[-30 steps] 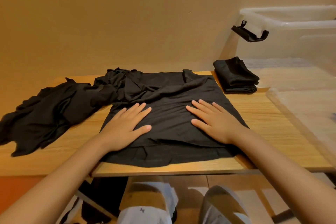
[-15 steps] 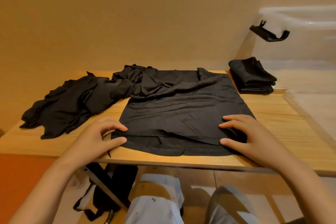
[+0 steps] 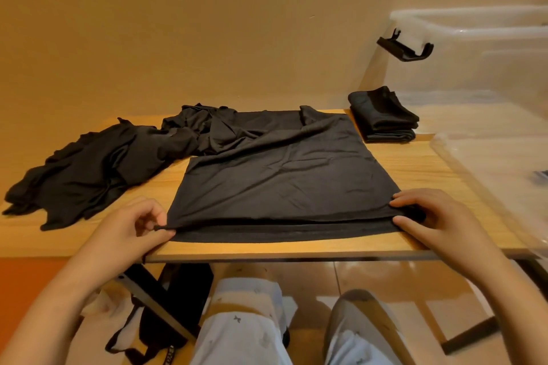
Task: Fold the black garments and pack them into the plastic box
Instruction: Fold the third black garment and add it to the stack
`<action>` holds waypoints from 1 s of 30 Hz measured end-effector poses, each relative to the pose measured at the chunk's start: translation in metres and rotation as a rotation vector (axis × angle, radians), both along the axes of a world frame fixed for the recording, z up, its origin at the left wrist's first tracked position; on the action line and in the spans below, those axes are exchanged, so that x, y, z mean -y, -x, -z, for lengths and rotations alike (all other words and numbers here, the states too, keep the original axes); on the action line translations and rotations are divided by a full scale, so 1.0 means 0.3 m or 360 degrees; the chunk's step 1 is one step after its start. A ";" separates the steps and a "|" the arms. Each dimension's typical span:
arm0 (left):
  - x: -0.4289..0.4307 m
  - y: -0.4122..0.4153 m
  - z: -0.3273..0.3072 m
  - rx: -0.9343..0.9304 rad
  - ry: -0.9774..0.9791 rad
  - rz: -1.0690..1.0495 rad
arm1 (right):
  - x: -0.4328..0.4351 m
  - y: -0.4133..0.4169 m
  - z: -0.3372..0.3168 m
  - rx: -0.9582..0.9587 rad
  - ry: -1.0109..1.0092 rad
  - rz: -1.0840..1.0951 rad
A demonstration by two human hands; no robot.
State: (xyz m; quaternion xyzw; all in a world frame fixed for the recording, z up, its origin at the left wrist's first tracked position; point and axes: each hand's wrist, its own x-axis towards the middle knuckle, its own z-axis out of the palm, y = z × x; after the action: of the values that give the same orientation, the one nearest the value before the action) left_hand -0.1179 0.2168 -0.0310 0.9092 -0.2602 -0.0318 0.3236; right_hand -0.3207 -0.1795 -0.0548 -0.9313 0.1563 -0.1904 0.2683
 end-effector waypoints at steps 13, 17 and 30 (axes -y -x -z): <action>0.021 0.080 0.022 0.0045 0.0320 -0.0326 | -0.028 0.002 0.039 0.0089 0.0127 0.0340; 0.030 0.100 0.012 -0.0172 0.0546 -0.0309 | -0.049 0.016 0.019 0.0308 -0.0180 0.0349; -0.033 0.113 0.043 -0.0158 0.0536 -0.0225 | -0.024 0.076 -0.018 0.0599 -0.0951 0.0464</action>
State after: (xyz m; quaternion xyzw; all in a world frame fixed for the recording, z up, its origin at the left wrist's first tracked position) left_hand -0.1517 0.2268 -0.0439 0.8555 -0.1812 -0.0100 0.4850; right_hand -0.3435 -0.1722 -0.0494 -0.7288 0.2839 -0.3402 0.5221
